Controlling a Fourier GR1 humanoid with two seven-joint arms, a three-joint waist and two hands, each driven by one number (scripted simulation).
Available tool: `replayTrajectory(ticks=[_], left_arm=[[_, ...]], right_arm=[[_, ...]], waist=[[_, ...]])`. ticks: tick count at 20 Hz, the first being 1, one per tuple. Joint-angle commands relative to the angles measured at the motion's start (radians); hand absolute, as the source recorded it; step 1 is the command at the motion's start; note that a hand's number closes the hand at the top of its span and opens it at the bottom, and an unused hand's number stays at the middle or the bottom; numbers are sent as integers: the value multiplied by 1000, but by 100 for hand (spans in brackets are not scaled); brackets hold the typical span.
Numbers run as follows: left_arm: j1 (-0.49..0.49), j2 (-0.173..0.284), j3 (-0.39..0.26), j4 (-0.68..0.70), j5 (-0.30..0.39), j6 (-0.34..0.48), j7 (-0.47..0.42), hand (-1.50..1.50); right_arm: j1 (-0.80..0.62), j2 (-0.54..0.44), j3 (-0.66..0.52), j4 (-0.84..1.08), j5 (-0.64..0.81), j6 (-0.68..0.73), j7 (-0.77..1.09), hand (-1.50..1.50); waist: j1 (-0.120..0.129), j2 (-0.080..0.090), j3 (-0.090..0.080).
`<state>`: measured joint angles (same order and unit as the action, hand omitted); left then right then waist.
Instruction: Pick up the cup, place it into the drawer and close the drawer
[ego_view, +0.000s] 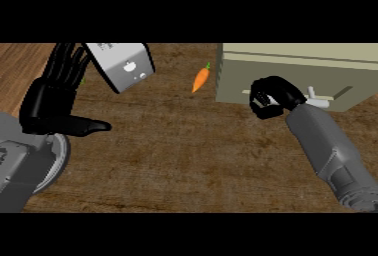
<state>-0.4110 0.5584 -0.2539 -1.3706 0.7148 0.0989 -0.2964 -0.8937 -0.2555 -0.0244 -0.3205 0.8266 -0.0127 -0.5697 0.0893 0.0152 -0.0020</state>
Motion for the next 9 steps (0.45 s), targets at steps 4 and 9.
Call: replayTrajectory(ticks=[4,9], left_arm=[[9,-31,-17,-4,-7,-15,-17,-150],[13,-11,-1,18,5,-47,-6,-150]], right_arm=[[-100,-84,-100,57,-56,-43,71,150],[-98,-102,-101,73,-54,-36,38,150]], waist=[[36,38,7],[38,37,6]])
